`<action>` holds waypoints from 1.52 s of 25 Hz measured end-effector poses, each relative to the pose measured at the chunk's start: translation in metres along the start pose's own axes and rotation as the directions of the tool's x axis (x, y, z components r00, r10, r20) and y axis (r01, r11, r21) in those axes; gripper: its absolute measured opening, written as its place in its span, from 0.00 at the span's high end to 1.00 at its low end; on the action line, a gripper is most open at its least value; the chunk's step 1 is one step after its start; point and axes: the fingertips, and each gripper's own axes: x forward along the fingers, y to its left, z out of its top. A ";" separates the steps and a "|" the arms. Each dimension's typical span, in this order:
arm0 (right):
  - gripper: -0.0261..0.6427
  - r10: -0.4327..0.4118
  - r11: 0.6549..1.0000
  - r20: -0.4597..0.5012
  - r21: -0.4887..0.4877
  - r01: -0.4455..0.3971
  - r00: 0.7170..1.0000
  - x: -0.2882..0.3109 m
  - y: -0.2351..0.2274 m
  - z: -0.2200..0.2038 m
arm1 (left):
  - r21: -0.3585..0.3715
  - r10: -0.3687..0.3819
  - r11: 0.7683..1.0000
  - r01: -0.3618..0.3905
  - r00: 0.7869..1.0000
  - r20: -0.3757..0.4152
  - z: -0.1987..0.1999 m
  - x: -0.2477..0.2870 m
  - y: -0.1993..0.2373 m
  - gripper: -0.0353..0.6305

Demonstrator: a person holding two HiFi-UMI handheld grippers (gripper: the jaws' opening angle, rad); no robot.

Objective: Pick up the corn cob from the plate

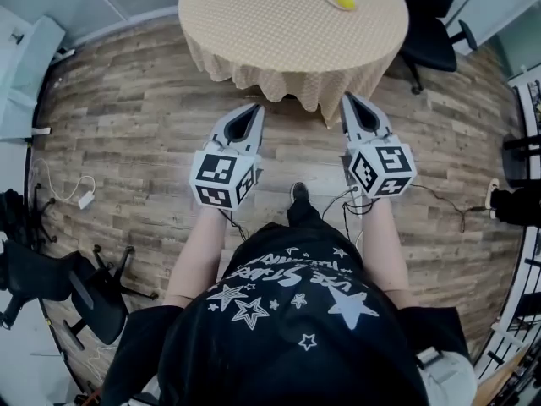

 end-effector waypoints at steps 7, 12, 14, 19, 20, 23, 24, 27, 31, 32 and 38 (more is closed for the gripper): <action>0.92 0.038 0.999 0.009 0.011 -0.038 0.999 0.021 -0.050 0.011 | 0.025 0.007 1.000 -0.007 1.000 -0.019 0.013 0.053 -0.015 0.93; 0.92 0.043 0.998 0.034 0.037 -0.045 0.998 0.029 -0.084 0.019 | 0.043 0.028 0.999 -0.027 0.999 -0.027 0.020 0.080 -0.021 0.93; 0.92 0.042 0.998 0.042 0.050 -0.045 0.998 0.033 -0.094 0.021 | 0.053 0.036 0.998 -0.034 0.999 -0.028 0.023 0.088 -0.021 0.93; 0.92 0.063 0.992 0.070 0.109 -0.070 0.996 0.039 -0.113 0.023 | 0.053 0.057 0.997 -0.055 0.997 -0.042 0.019 0.103 -0.020 0.93; 0.92 0.062 0.991 0.071 0.118 -0.070 0.996 0.040 -0.117 0.023 | 0.049 0.060 0.997 -0.058 0.997 -0.044 0.018 0.105 -0.021 0.93; 0.92 0.058 0.990 0.050 0.126 -0.064 0.997 0.045 -0.123 0.017 | 0.031 0.062 0.998 -0.061 0.997 -0.048 0.014 0.107 -0.020 0.93; 0.92 0.062 0.990 0.040 0.126 -0.066 0.997 0.048 -0.122 0.014 | 0.027 0.064 0.998 -0.063 0.997 -0.050 0.013 0.107 -0.018 0.93; 0.92 0.068 0.990 0.012 0.122 -0.069 0.998 0.060 -0.121 0.008 | 0.007 0.077 0.997 -0.077 0.995 -0.056 0.009 0.110 -0.005 0.93; 0.92 0.045 0.992 -0.010 0.117 -0.043 0.999 0.080 -0.124 0.009 | -0.008 0.066 0.998 -0.066 0.996 -0.060 0.007 0.122 0.018 0.93; 0.92 0.034 0.993 -0.011 0.111 -0.032 0.999 0.085 -0.126 0.012 | -0.015 0.057 0.998 -0.058 0.996 -0.062 0.007 0.128 0.026 0.93; 0.92 -0.075 0.992 -0.026 0.103 0.077 0.997 0.114 -0.163 0.025 | -0.023 -0.018 1.000 0.017 0.999 -0.051 0.023 0.183 0.061 0.93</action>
